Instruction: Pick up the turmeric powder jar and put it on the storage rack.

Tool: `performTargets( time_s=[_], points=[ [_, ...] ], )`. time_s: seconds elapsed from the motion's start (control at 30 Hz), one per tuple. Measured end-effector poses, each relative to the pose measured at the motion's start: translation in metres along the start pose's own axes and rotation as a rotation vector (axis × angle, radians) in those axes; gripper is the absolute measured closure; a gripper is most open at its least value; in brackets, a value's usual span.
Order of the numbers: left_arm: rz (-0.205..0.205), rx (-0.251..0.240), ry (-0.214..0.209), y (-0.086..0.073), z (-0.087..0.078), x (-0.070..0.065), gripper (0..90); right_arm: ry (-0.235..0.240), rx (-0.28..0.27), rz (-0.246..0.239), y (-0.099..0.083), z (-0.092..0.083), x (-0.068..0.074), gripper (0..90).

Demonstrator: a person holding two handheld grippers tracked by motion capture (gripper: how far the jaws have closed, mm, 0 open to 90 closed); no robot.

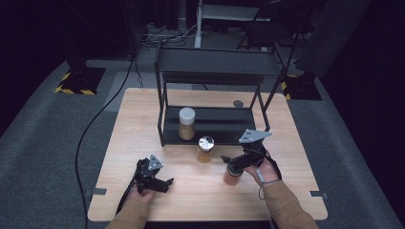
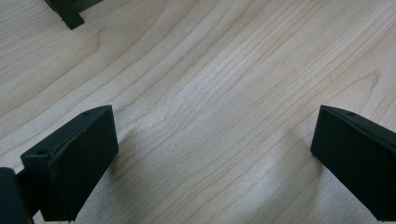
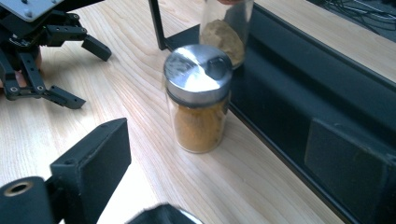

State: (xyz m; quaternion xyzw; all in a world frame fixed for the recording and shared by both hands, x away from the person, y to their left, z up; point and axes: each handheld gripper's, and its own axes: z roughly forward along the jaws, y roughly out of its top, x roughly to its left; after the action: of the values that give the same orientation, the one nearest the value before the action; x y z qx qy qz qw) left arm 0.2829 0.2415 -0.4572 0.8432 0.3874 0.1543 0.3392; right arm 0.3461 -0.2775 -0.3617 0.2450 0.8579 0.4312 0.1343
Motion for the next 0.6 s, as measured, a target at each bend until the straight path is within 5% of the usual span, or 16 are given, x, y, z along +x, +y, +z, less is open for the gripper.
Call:
performTargets(
  time_s=[0.6],
  points=[
    [-0.002,0.000,0.002,0.000,0.000,0.000,0.3,0.037,0.049,-0.057,0.034,0.023,0.005,6.7]
  ],
)
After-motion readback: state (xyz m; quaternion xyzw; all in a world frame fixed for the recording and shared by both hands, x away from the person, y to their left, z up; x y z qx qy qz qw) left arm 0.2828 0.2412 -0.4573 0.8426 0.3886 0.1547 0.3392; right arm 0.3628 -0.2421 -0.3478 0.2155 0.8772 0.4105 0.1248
